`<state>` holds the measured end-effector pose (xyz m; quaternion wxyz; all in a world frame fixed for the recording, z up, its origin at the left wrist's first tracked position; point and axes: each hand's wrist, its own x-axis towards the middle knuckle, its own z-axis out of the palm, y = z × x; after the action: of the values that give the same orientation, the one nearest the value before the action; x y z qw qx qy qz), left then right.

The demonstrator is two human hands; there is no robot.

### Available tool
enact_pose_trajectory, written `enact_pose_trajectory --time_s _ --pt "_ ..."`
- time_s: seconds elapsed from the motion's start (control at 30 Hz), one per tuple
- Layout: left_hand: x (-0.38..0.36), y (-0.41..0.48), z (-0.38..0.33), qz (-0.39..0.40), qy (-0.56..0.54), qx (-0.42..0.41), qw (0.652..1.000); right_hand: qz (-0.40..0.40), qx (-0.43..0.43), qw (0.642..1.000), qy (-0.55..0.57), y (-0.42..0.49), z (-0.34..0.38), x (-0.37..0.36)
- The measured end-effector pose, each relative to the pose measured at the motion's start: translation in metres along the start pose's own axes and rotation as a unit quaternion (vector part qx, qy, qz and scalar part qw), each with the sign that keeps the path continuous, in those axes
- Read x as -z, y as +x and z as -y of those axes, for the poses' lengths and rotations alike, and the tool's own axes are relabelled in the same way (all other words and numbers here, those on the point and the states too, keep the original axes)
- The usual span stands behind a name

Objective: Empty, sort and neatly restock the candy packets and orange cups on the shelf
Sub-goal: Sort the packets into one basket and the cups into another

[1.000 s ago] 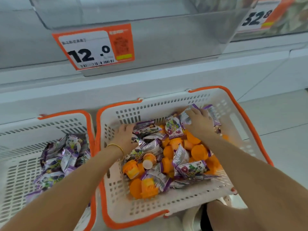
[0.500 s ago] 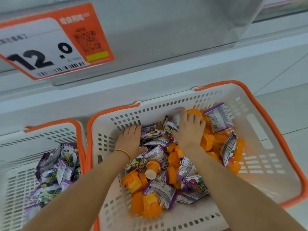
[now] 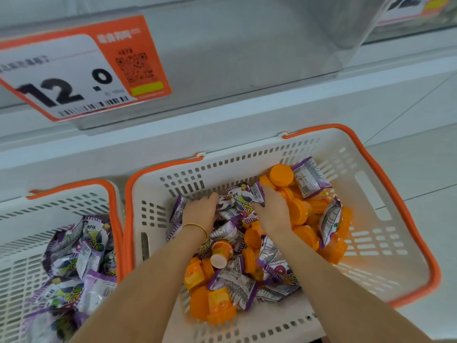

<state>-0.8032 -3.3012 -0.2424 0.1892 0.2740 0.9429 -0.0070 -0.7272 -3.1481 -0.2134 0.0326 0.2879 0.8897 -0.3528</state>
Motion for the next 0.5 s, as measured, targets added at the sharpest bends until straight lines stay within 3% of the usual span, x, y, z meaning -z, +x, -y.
enact_pose_trajectory --time_s 0.13,0.2,0.3,0.37,0.5 --pt "0.016 -0.014 0.005 -0.033 -0.116 0.017 0.993 -0.038 -0.034 0.996 0.075 -0.009 0.007 0.005" --pt "0.033 -0.027 0.008 -0.070 -0.176 0.022 0.982 -0.063 -0.095 0.983 0.147 -0.010 0.008 0.011" --pt "0.068 -0.054 0.019 -0.132 -0.257 0.026 0.957 -0.065 -0.203 0.906 0.366 -0.016 0.015 0.024" --pt "0.094 -0.078 0.028 -0.156 -0.343 0.048 0.925 -0.042 -0.221 0.863 0.453 -0.028 0.025 0.032" --pt "0.130 -0.131 0.061 -0.212 -0.491 0.126 0.836 0.006 -0.152 0.887 0.435 -0.054 0.062 0.034"
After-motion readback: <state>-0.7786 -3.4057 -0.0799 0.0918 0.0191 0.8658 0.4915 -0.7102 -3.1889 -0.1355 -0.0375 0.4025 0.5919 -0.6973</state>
